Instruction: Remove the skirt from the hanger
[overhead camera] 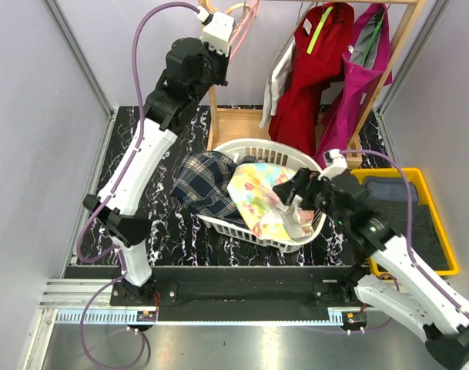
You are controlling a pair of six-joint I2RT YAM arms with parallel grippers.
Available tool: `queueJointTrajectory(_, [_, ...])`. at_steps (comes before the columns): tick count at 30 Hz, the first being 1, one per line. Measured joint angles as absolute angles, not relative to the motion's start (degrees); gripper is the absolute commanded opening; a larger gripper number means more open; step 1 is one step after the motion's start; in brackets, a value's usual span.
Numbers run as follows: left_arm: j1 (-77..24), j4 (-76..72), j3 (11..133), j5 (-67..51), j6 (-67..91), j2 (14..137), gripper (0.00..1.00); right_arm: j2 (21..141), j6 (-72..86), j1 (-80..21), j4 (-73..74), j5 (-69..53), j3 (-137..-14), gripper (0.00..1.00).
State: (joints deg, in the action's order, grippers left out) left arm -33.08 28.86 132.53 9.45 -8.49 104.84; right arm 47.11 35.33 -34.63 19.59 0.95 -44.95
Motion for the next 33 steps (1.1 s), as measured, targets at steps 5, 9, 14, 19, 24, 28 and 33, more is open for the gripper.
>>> queueJointTrajectory(5, [-31.55,26.83,133.01,9.74,-8.36,106.41,0.00,37.39,36.82,-35.31,18.68,-0.73,-44.93,1.00])
queueJointTrajectory(9, [-30.35,25.78,134.26,9.89,-7.92,108.57,0.00,33.17,38.54,-35.33,17.65,-2.63,-45.93,1.00])
queueJointTrajectory(14, [-29.87,24.75,134.39,9.96,-7.44,109.69,0.00,32.88,40.27,-35.33,17.45,-3.70,-46.17,1.00])
queueJointTrajectory(19, [-29.89,23.68,133.05,9.89,-6.87,109.49,0.66,33.50,40.64,-35.35,17.47,-4.05,-46.72,1.00])
queueJointTrajectory(24, [-30.59,23.38,126.98,9.32,-6.66,106.91,0.99,34.81,40.62,-35.35,17.43,-4.08,-47.27,1.00])
queueJointTrajectory(28, [-31.77,24.03,121.25,9.10,-6.57,101.45,0.99,35.73,40.62,-35.35,17.45,-4.08,-47.27,1.00])
queueJointTrajectory(33, [-34.33,23.20,117.16,8.80,-7.18,91.79,0.99,35.81,40.60,-35.35,17.45,-4.05,-47.27,1.00])
